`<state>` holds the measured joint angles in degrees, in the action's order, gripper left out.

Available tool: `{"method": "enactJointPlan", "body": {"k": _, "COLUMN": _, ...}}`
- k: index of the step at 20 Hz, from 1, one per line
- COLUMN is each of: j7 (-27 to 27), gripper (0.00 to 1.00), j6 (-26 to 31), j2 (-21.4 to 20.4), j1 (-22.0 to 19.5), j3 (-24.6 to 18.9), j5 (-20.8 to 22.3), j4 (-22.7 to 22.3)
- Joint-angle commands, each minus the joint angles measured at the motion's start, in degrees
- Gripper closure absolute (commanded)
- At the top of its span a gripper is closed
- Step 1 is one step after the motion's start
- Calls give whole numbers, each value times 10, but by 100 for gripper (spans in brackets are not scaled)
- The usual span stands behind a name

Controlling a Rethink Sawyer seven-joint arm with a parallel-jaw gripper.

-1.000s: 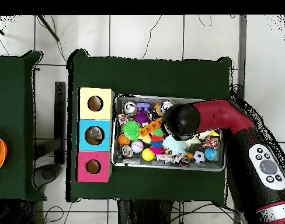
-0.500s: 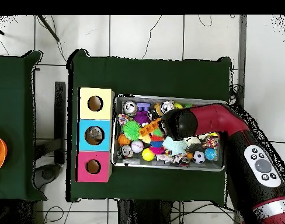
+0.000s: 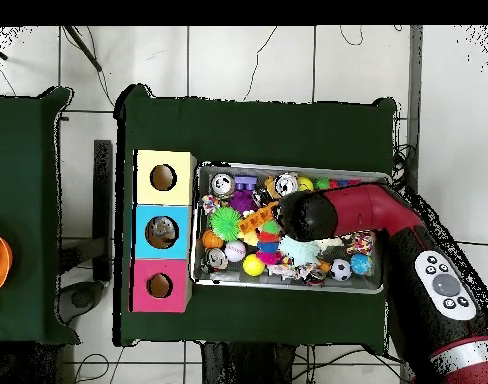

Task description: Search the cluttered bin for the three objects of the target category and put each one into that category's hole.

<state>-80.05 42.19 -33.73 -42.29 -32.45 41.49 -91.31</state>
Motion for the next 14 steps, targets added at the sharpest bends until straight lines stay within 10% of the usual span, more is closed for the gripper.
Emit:
{"method": "enactJointPlan", "body": {"k": 1, "j7": -5, "gripper": 0, "j6": -35, "j2": 8, "j1": 17, "j3": 35, "j5": 47, "j4": 3}}
{"method": "enactJointPlan", "body": {"k": 14, "j7": 3, "gripper": 0, "j6": -78, "j2": -1, "j1": 29, "j3": 51, "j5": 95, "j4": -3}}
